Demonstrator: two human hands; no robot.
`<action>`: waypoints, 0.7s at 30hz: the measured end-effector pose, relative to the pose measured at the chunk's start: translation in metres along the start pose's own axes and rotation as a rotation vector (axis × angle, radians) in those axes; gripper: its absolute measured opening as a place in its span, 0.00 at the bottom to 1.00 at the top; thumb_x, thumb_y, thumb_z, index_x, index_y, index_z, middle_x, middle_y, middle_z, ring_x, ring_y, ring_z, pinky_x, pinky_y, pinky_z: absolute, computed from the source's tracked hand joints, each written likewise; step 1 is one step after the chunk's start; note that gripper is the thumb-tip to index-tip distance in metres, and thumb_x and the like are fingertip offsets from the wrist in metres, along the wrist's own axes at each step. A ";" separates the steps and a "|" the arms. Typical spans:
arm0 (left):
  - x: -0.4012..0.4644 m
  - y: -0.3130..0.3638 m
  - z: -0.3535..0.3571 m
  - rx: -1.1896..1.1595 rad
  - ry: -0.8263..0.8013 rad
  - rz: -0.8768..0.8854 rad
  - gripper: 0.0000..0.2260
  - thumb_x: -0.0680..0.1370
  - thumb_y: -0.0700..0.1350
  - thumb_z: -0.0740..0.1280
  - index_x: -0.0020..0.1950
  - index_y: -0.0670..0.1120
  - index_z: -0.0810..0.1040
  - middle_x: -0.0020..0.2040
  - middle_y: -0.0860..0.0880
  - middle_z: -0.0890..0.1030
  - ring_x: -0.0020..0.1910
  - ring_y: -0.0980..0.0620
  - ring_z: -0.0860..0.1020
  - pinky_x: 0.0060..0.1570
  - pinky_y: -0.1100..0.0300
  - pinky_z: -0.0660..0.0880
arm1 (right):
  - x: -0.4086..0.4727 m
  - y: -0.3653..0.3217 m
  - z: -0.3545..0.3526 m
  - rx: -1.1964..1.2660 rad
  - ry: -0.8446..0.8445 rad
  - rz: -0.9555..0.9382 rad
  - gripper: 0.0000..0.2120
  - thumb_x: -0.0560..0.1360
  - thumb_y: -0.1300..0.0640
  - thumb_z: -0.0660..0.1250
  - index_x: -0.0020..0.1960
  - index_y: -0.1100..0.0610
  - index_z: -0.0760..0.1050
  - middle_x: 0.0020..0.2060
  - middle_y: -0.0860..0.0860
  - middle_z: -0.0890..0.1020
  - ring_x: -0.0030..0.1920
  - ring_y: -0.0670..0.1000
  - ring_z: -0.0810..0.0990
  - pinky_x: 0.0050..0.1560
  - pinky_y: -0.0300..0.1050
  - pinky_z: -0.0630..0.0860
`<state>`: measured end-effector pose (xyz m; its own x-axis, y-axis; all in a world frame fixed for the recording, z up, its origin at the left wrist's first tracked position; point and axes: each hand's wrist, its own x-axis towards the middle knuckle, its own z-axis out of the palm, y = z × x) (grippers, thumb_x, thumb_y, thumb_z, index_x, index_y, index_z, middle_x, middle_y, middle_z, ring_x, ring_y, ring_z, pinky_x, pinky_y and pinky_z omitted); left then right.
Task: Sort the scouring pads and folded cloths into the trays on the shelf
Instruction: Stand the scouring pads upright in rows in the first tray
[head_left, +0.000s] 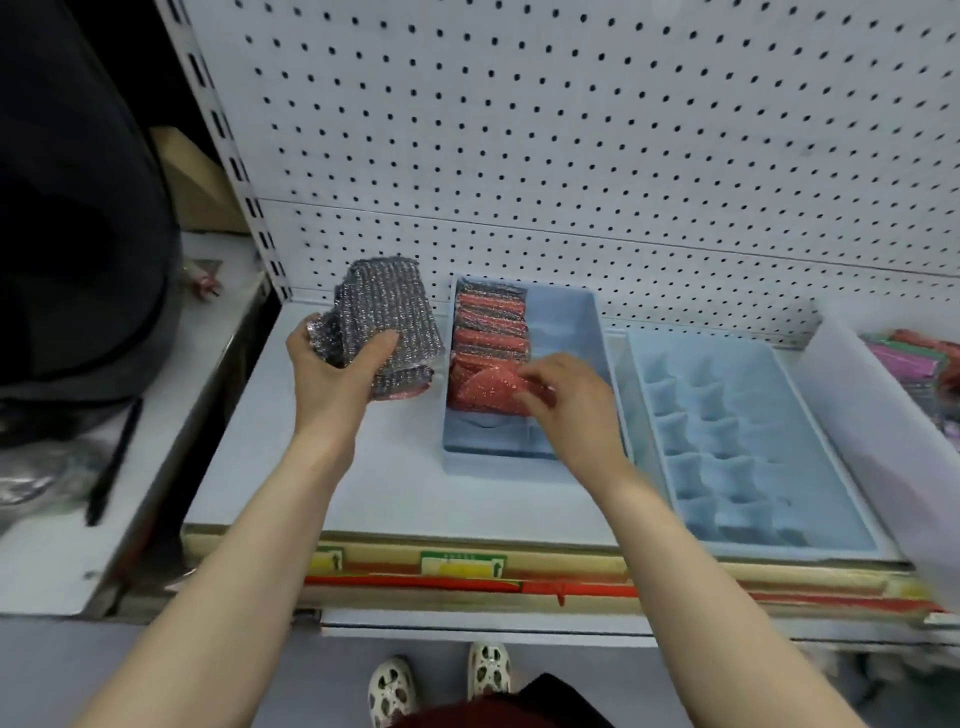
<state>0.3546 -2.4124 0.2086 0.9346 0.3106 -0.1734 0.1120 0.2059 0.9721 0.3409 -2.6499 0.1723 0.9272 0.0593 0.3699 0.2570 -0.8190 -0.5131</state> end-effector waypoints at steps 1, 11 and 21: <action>0.001 0.000 -0.001 -0.006 0.002 0.000 0.33 0.66 0.49 0.78 0.65 0.52 0.64 0.61 0.49 0.78 0.58 0.48 0.80 0.57 0.41 0.77 | 0.003 -0.002 0.005 -0.089 0.003 -0.055 0.09 0.71 0.58 0.76 0.50 0.54 0.82 0.44 0.48 0.82 0.45 0.51 0.79 0.41 0.46 0.76; -0.008 -0.008 -0.001 0.006 -0.023 -0.027 0.41 0.60 0.55 0.78 0.69 0.51 0.63 0.61 0.50 0.79 0.58 0.49 0.80 0.60 0.42 0.76 | 0.026 -0.022 0.043 -0.334 -0.071 -0.146 0.10 0.59 0.70 0.77 0.33 0.58 0.80 0.32 0.52 0.79 0.35 0.56 0.76 0.27 0.41 0.66; -0.016 -0.011 0.001 0.023 -0.012 -0.011 0.38 0.62 0.52 0.78 0.67 0.53 0.63 0.58 0.53 0.78 0.58 0.51 0.79 0.60 0.43 0.76 | 0.026 -0.007 0.045 -0.234 -0.172 -0.123 0.07 0.73 0.61 0.72 0.51 0.58 0.82 0.46 0.53 0.83 0.49 0.57 0.79 0.44 0.48 0.75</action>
<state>0.3384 -2.4207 0.2010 0.9373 0.2969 -0.1827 0.1302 0.1880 0.9735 0.3757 -2.6164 0.1505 0.9306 0.2450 0.2719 0.3188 -0.9075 -0.2735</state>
